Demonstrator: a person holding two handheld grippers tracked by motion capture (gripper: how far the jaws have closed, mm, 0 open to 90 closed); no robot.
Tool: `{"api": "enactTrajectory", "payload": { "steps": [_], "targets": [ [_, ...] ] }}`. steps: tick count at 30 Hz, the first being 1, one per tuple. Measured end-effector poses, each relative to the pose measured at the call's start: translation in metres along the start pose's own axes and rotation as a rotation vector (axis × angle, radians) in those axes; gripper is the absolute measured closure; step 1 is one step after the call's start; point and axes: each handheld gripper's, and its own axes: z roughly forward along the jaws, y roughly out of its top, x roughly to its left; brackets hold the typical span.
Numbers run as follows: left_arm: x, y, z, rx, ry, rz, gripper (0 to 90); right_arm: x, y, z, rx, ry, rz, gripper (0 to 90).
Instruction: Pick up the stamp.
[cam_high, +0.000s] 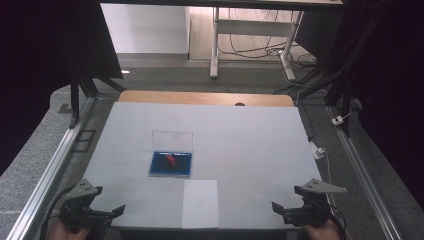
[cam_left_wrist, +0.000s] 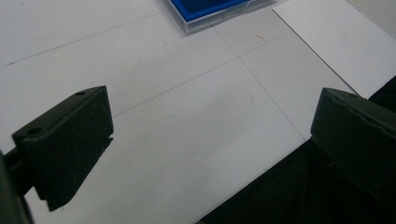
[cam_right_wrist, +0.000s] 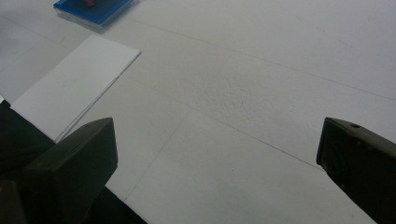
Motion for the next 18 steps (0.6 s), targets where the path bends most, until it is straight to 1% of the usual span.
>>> {"api": "enactTrajectory", "payload": {
  "steps": [10,13,14,15,16,18],
  "targets": [
    [0.0001,0.0003,0.0002,0.004,0.000,-0.002,0.0,0.0004,0.0003,0.0008,0.008,0.005,-0.005,0.0],
    [0.0000,0.0005,0.0000,-0.001,0.002,-0.010,0.0,0.0004,0.0004,0.0010,0.011,0.008,-0.005,0.0],
    [-0.0009,0.0016,0.0003,-0.011,0.011,-0.012,0.0,0.0002,0.0004,0.0009,0.012,0.007,-0.008,0.0],
    [-0.0009,0.0016,0.0003,-0.011,0.011,-0.012,0.0,0.0002,0.0004,0.0011,0.011,0.008,-0.008,0.0],
    [-0.0034,0.0037,0.0010,-0.017,0.034,0.000,0.0,0.0002,0.0004,0.0011,0.012,0.009,-0.007,0.0],
    [-0.0044,0.0048,0.0013,-0.020,0.038,0.005,0.0,0.0003,0.0004,0.0009,0.012,0.007,-0.005,0.0]
  ]
}}
